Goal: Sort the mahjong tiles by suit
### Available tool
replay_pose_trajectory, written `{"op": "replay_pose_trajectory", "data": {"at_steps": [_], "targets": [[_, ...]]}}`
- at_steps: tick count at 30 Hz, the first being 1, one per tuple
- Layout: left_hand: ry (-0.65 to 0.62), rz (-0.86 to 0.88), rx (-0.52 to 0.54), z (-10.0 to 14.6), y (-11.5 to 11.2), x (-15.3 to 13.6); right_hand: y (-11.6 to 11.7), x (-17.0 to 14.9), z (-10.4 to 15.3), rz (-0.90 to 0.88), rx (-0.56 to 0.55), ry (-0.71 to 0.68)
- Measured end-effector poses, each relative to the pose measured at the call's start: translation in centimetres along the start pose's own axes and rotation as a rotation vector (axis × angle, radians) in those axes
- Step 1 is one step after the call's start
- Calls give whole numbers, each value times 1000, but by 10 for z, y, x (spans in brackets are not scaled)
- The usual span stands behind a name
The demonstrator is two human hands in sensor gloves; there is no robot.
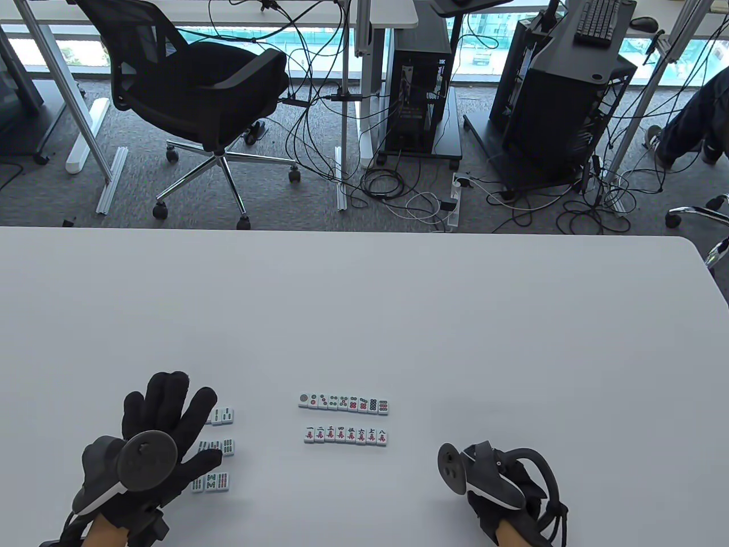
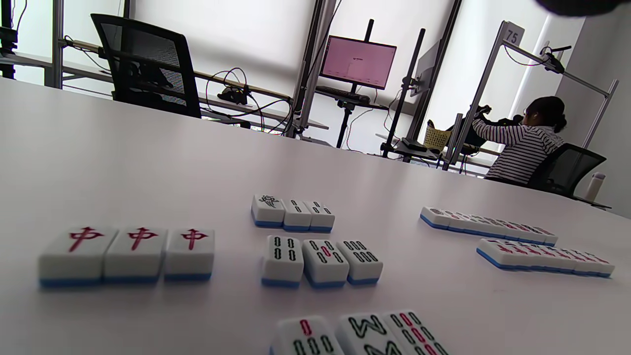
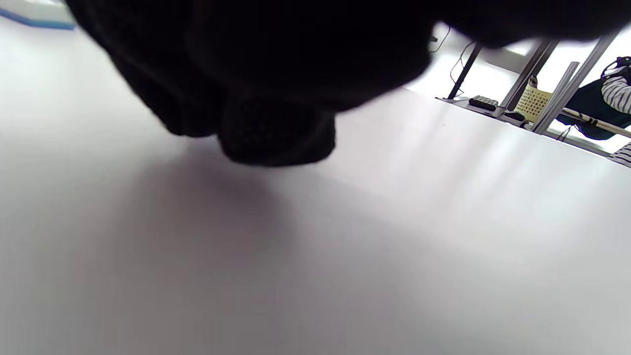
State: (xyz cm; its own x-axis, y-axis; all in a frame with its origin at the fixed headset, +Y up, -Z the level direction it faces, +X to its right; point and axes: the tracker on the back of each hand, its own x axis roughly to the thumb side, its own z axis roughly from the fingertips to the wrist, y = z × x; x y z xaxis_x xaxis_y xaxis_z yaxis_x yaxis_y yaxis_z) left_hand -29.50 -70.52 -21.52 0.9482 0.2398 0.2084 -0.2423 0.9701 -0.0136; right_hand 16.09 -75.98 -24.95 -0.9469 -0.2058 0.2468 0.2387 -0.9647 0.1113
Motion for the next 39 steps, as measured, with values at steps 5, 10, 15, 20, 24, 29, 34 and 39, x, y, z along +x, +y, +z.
{"op": "replay_pose_trajectory", "data": {"at_steps": [5, 10, 15, 20, 24, 29, 34, 39], "targets": [[-1, 5, 5, 0, 1, -1, -18, 35, -18, -63, -149, -74], [-4, 8, 17, 1, 2, -1, -23, 62, -39, -54, -147, -125], [-6, 17, 20, 2, 3, -2, -20, 76, -52, -71, -87, -148], [-6, 13, 15, 2, 2, -2, -18, 81, -55, -43, -97, -149], [-7, 7, 8, 1, 1, -2, -17, 81, -55, -63, -91, -154], [-16, 4, 6, 1, 1, 0, -18, 81, -55, -61, -91, -148], [-31, 5, 9, 1, -1, 1, -22, 79, -50, -46, -84, -150], [-60, 18, 54, 2, 1, 2, -35, 62, -33, -5, -157, -144]]}}
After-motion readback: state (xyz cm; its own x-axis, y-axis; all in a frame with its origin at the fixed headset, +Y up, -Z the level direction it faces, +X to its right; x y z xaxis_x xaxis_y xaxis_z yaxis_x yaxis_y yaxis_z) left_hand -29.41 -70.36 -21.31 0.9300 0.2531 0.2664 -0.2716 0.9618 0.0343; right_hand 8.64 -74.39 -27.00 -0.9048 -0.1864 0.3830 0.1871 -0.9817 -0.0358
